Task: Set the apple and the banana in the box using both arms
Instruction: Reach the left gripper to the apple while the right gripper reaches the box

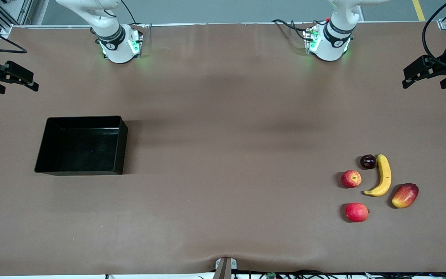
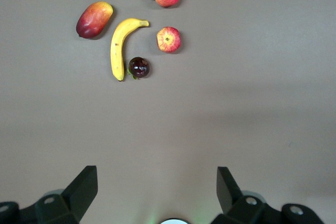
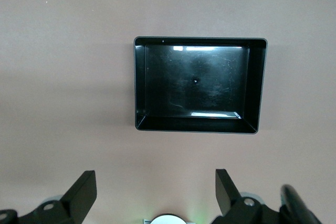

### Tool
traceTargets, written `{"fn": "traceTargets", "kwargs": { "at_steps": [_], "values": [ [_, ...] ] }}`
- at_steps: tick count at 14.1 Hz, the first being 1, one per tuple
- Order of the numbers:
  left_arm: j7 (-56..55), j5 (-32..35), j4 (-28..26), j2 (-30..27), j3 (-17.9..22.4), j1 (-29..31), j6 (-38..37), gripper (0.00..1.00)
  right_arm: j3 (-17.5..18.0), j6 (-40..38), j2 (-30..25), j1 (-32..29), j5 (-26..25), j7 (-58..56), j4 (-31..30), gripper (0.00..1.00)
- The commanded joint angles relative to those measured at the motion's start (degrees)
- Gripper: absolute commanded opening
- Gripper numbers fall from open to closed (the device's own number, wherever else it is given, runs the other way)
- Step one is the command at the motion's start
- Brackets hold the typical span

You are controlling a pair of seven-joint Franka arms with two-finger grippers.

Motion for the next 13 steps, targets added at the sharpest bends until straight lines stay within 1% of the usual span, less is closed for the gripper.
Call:
{"fn": "traceTargets", "kwargs": {
  "at_steps": [1,4,7,10,11,13],
  "values": [
    [-0.67,-0.15,1.51,0.65,0.34,-0.75,-1.24,1.0,0.33,-0.86,0.04,-0.14,-0.71,-0.07,1.01,1.0],
    [-0.76,-0.06,1.6,1.61,0.34,-0.83,-1.24,1.0,0.33,-0.86,0.04,-0.14,-0.71,-0.07,1.01,1.0],
    [-0.67,1.26,2.65,7.22,0.25,-1.1,0.42,1.0,0.33,-0.86,0.04,-0.14,-0.71,-0.07,1.01,1.0],
    [-0.67,0.73,1.69,12.49,-0.27,-0.92,8.31,1.0,0.33,-0.86,0.04,-0.22,-0.62,-0.07,1.01,1.0],
    [-1.11,0.38,0.38,14.08,-0.36,-1.1,11.38,1.0,0.33,-0.6,0.12,-0.31,-0.45,-0.07,1.09,1.0],
    [-2.42,0.81,-4.09,16.19,-0.36,-2.32,20.95,1.0,0.15,-0.24,1.52,-1.1,0.08,0.28,1.27,1.0]
  ]
}}
